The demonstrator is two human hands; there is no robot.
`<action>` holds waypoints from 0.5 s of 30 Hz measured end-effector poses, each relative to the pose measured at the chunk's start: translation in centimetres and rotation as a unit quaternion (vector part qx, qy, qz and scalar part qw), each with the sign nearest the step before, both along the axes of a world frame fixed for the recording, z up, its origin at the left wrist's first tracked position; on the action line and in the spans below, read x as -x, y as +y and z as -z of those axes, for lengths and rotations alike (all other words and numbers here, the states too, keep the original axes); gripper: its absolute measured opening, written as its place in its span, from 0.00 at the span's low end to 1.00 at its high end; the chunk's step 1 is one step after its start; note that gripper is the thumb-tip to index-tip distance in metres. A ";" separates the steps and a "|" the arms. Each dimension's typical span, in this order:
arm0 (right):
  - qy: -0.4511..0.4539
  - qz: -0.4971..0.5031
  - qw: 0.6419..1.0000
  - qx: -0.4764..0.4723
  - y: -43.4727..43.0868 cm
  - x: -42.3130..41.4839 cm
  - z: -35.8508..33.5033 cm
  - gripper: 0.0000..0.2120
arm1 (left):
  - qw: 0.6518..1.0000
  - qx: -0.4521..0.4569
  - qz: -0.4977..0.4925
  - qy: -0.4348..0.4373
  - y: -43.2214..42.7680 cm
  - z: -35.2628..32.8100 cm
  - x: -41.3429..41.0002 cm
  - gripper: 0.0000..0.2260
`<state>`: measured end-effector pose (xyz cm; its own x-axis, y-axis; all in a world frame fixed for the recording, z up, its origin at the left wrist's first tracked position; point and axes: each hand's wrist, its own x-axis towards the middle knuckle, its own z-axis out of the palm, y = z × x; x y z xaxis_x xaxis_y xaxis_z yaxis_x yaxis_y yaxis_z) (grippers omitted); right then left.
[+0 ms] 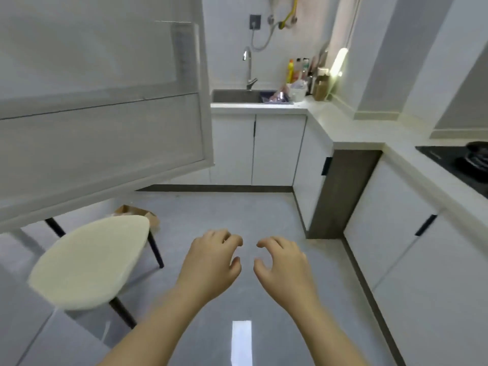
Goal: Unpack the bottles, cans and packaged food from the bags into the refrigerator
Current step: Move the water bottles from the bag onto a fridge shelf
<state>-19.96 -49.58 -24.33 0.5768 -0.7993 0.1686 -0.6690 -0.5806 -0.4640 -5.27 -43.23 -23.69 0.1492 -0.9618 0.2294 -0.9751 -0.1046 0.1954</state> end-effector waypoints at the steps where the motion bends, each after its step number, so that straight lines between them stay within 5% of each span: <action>1: 0.003 0.026 1.000 -0.003 -1.0 2.3 0.1 0.17 | 1.000 -0.001 0.022 -0.002 -1.8 0.2 2.1 0.11; 15: 0.012 0.347 0.937 -0.038 -8.4 26.2 0.2 0.17 | 0.947 0.001 0.320 0.023 -20.0 0.9 26.0 0.15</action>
<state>-46.20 -58.01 -24.52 -0.0837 -0.9924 0.0897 -0.8843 0.0324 -0.4658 -31.30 -63.26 -24.63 -0.4548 -0.8578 0.2395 -0.8289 0.5061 0.2383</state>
